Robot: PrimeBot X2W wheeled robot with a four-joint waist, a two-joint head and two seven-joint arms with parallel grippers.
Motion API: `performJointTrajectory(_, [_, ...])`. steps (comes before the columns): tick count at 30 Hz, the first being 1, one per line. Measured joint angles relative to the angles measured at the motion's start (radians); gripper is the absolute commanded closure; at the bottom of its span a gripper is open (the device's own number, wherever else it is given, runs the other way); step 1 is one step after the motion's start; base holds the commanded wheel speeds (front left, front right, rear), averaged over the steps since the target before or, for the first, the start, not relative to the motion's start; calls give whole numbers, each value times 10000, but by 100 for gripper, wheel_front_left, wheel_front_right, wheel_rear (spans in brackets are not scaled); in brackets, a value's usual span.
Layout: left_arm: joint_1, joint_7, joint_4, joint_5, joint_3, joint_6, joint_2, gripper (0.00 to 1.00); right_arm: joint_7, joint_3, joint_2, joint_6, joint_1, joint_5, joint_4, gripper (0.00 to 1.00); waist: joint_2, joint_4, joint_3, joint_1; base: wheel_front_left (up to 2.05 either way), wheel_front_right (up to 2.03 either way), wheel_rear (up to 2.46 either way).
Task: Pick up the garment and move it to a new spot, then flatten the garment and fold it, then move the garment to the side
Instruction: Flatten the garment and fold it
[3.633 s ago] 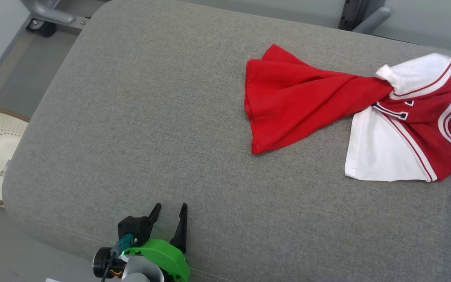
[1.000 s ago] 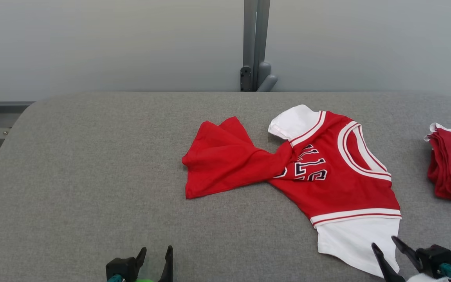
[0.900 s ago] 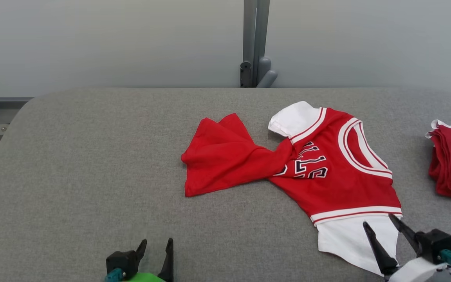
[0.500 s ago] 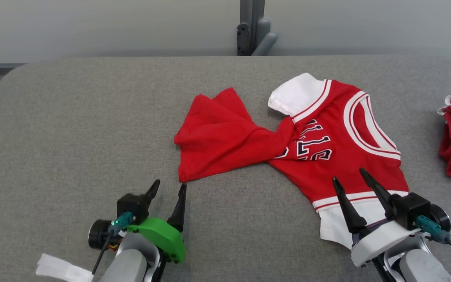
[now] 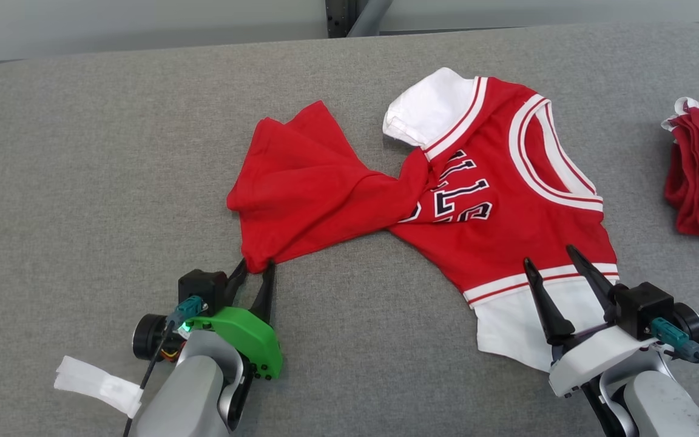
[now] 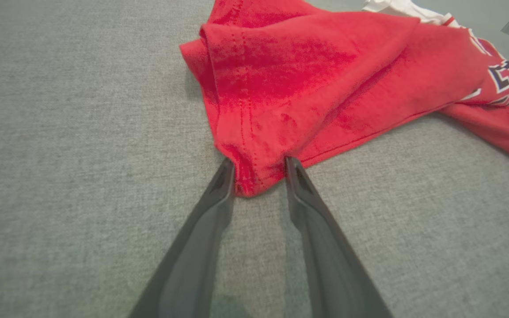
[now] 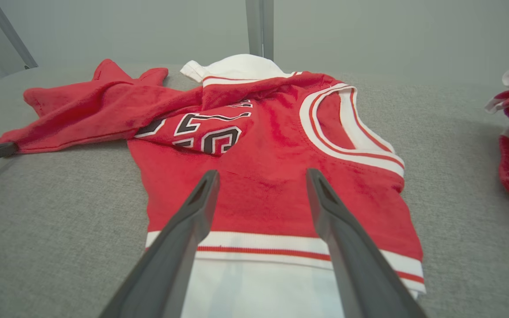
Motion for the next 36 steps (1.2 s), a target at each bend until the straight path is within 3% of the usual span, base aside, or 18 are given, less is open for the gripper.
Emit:
performJointTrajectory(1, [-11, -2, -4, 10, -19, 38, 0, 100, 0, -10, 0, 0, 0, 0, 10, 0, 0, -37, 22, 0, 0, 0, 0])
performJointTrajectory(7, [-4, 0, -458, 142, -42, 46, 0, 100, 0, -174, 67, 0, 4, 0, 54, 0, 0, -64, -1, 0, 0, 0, 0])
performJointTrajectory(21, [-473, -2, -3591, 1929, 637, -123, 125, 100, 0, -313, 604, 0, 430, 31, 495, 0, 0, 369, -924, 0, 0, 0, 0])
performJointTrajectory(26, [-1586, 0, -2694, 2318, 510, -221, 397, 100, 0, -163, 748, 0, 442, 42, 617, 0, 0, 325, -1106, 0, 0, 0, 0])
performJointTrajectory(36, [-3724, 19, -988, 2382, 1035, 117, 715, 100, 0, -621, 642, 0, 262, 148, 637, 0, 0, -334, -538, 0, 0, 0, 0])
